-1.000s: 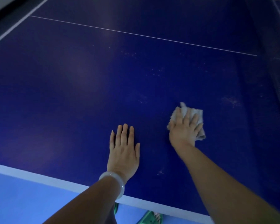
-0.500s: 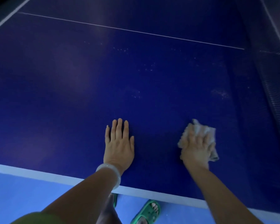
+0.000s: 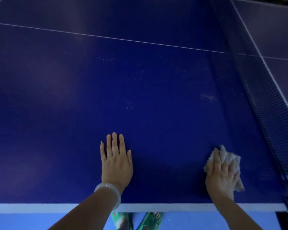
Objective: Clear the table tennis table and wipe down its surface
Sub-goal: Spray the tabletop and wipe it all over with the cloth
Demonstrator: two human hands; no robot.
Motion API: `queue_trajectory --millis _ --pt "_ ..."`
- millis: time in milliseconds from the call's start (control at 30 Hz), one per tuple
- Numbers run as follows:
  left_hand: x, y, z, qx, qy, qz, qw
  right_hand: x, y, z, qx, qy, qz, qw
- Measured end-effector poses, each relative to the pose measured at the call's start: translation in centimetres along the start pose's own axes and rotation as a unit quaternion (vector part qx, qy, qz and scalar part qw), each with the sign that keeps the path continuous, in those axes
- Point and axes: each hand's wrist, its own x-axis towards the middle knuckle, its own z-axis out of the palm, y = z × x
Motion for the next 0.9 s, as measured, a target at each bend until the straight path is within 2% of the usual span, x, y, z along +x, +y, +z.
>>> queue_trajectory --millis 33,100,200,267,300,333,400,433,467,500,567,633,700,800,900 --pt "0.0 0.0 0.0 -0.003 0.0 0.002 1.0 -0.4 -1.4 0.2 0.006 0.003 0.007 1.0" --pt "0.0 -0.1 0.0 -0.007 -0.001 0.006 1.0 -1.9 -4.2 1.5 -0.006 -0.003 -0.049 0.999" --pt "0.1 -0.2 0.1 -0.005 0.001 0.015 1.0 -4.1 -5.6 3.7 -0.04 -0.033 -0.271 0.961" --pt "0.2 -0.4 0.2 -0.004 0.0 0.019 1.0 -3.5 -4.1 3.5 -0.075 -0.041 -0.363 0.928" --pt "0.2 -0.4 0.2 -0.001 0.001 0.019 1.0 -2.6 -2.7 3.1 -0.096 -0.035 -0.349 0.932" --pt "0.2 -0.4 0.3 0.001 0.002 0.019 1.0 -1.6 -1.2 2.8 -0.096 -0.032 -0.29 0.952" --pt "0.2 -0.2 0.3 0.006 0.002 0.017 1.0 0.6 0.4 1.8 -0.025 -0.002 -0.097 0.995" --pt "0.2 -0.1 0.3 0.009 0.002 0.014 1.0 1.3 -0.1 1.4 -0.002 0.008 -0.013 1.0" --pt "0.1 0.0 0.3 0.013 0.004 0.01 1.0 1.4 -1.5 1.1 0.001 0.011 0.028 1.0" --pt "0.1 0.1 0.3 0.017 0.006 0.008 1.0 1.1 -3.1 1.2 -0.009 0.014 0.015 1.0" --pt "0.1 0.3 0.1 0.025 0.005 0.005 1.0 -0.7 -6.5 2.3 -0.048 0.001 -0.125 0.991" --pt "0.2 0.5 -0.2 0.029 -0.002 0.0 1.0 -2.6 -8.2 3.6 -0.071 -0.044 -0.289 0.954" --pt "0.3 1.0 -0.4 0.029 -0.011 -0.006 0.999 -1.9 -7.4 3.7 -0.075 -0.047 -0.381 0.921" --pt "0.6 1.9 -0.8 0.016 -0.011 -0.032 0.999 2.6 -3.5 3.0 -0.135 -0.034 -0.378 0.915" --pt "1.4 4.5 -0.9 -0.014 -0.001 0.005 1.0 7.7 1.3 1.0 -0.058 -0.015 -0.228 0.972"
